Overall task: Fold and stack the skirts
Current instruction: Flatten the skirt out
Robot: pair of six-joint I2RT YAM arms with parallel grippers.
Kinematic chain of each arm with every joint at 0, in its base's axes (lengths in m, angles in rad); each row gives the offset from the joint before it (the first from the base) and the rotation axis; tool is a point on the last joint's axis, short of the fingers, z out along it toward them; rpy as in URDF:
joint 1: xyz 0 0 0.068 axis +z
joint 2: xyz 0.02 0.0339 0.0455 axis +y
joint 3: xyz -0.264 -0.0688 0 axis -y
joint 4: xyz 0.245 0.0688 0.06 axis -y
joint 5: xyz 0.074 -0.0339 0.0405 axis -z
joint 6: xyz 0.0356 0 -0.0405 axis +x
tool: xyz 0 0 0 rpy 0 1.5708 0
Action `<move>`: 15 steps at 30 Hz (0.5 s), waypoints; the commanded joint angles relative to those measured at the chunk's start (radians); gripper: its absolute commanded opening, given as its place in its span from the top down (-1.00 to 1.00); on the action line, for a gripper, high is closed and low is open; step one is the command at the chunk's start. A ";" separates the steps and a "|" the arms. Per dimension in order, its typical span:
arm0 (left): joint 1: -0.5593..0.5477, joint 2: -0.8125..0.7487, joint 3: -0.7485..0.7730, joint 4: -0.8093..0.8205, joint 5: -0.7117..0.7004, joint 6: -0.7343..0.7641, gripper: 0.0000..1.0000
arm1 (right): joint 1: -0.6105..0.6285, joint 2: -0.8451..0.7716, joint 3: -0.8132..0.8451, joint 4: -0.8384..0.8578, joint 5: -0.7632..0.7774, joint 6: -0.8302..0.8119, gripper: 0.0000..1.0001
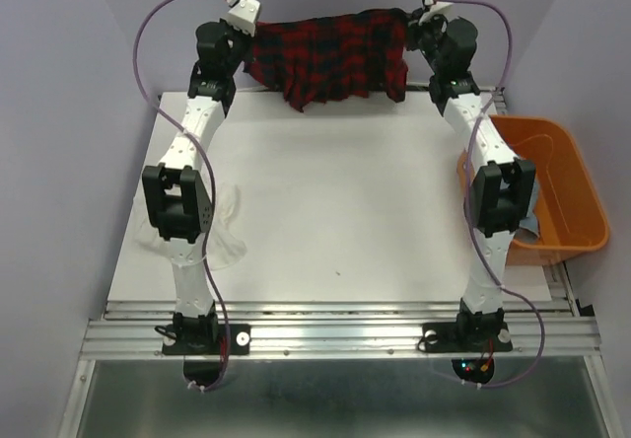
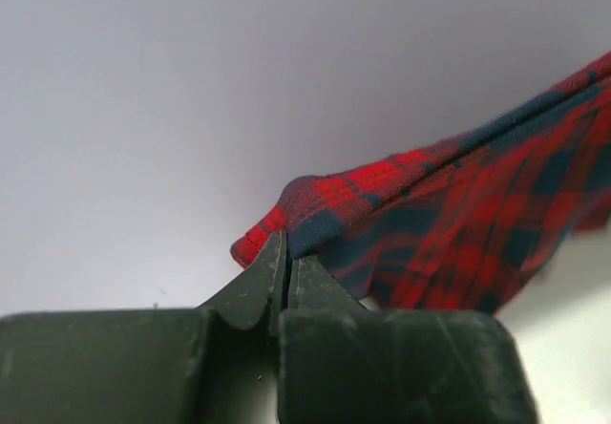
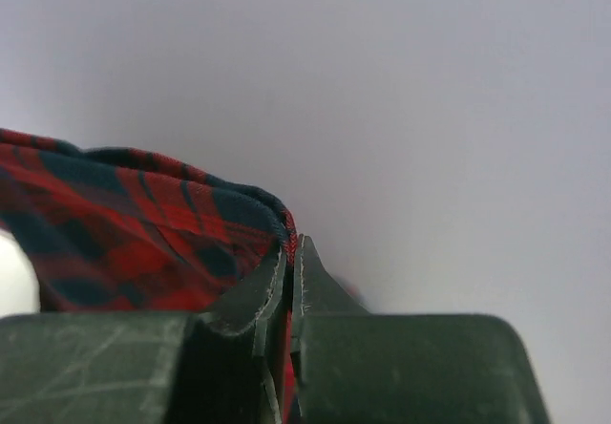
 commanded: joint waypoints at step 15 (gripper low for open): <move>-0.034 -0.512 -1.137 -0.026 0.154 0.667 1.00 | -0.067 -0.715 -1.396 -0.091 -0.679 -0.981 0.99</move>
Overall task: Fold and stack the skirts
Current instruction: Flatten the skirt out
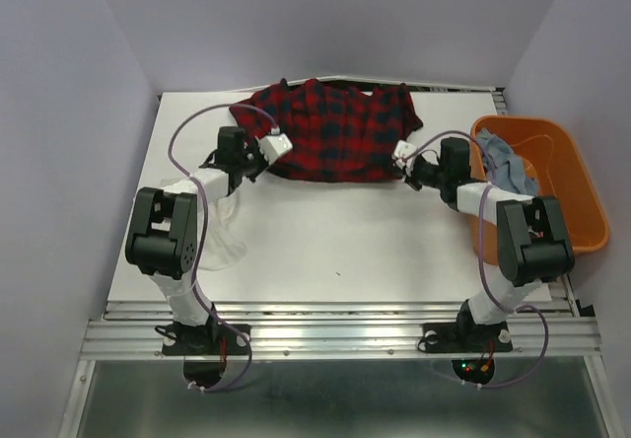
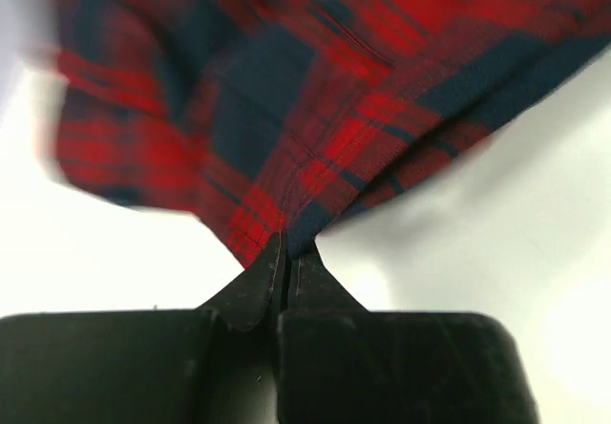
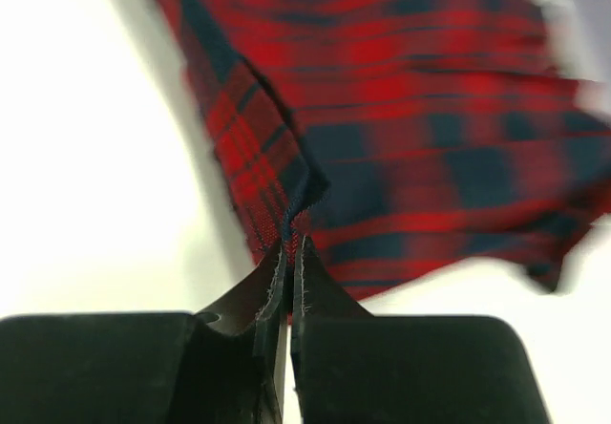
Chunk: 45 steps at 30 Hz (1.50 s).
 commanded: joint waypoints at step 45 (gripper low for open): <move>-0.299 0.130 0.261 -0.416 -0.105 -0.358 0.18 | 0.017 0.377 0.993 -0.971 0.717 0.539 0.14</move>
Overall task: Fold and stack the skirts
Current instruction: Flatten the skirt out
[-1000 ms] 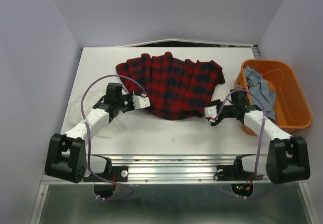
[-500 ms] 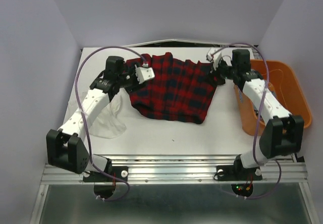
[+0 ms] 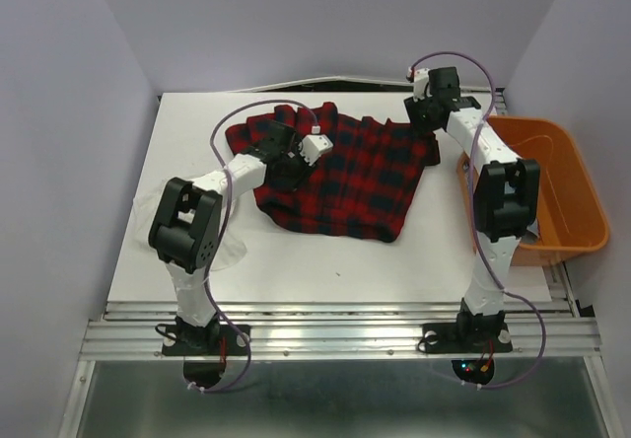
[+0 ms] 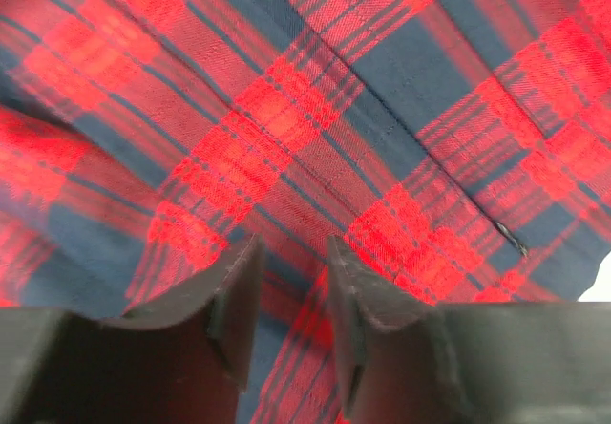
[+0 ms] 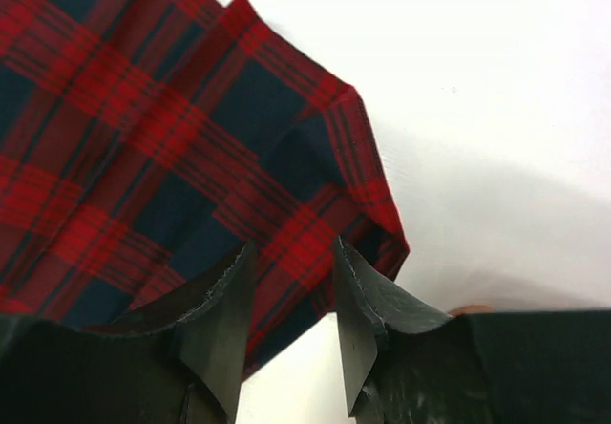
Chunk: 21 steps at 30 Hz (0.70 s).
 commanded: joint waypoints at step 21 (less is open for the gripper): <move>0.153 0.238 0.263 -0.205 -0.247 -0.055 0.38 | 0.002 -0.154 -0.183 -0.067 0.054 0.017 -0.03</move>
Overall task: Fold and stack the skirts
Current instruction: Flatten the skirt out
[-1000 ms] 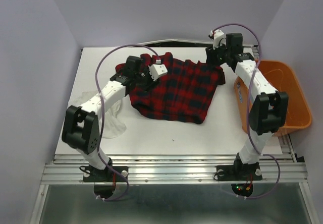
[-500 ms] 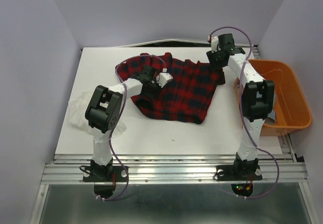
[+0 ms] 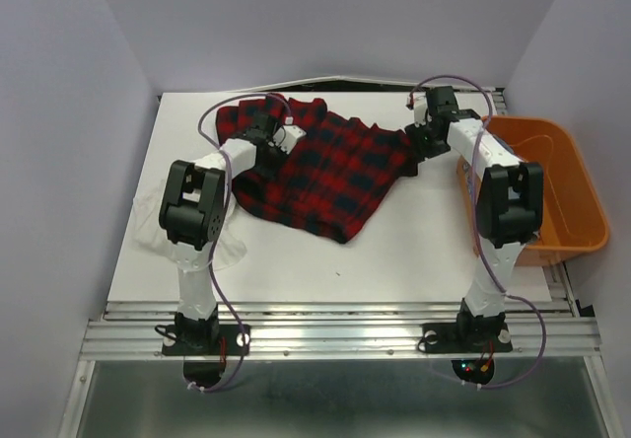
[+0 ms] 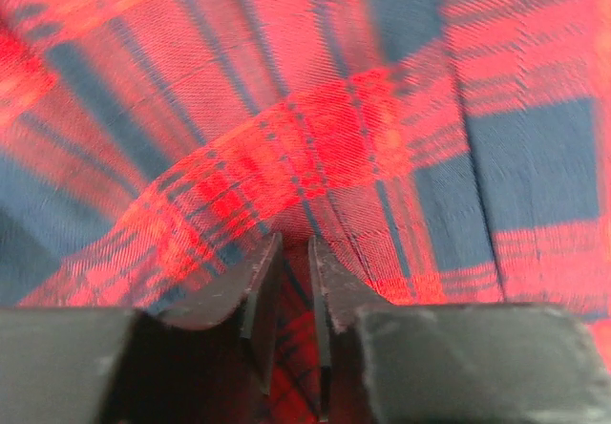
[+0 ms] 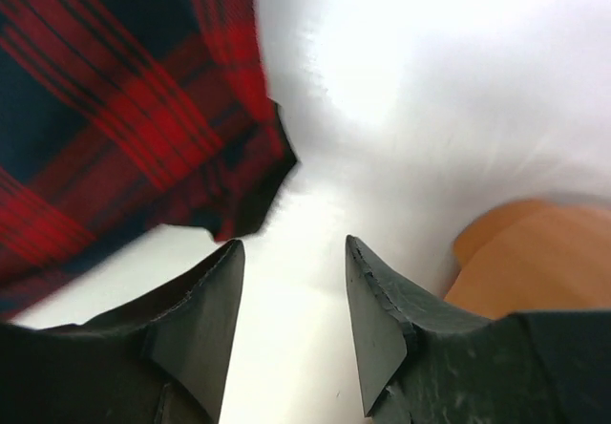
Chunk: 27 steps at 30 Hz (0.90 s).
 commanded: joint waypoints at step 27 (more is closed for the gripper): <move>-0.190 -0.199 -0.130 0.134 0.209 -0.249 -0.10 | 0.062 -0.363 -0.690 0.739 -0.056 0.684 0.14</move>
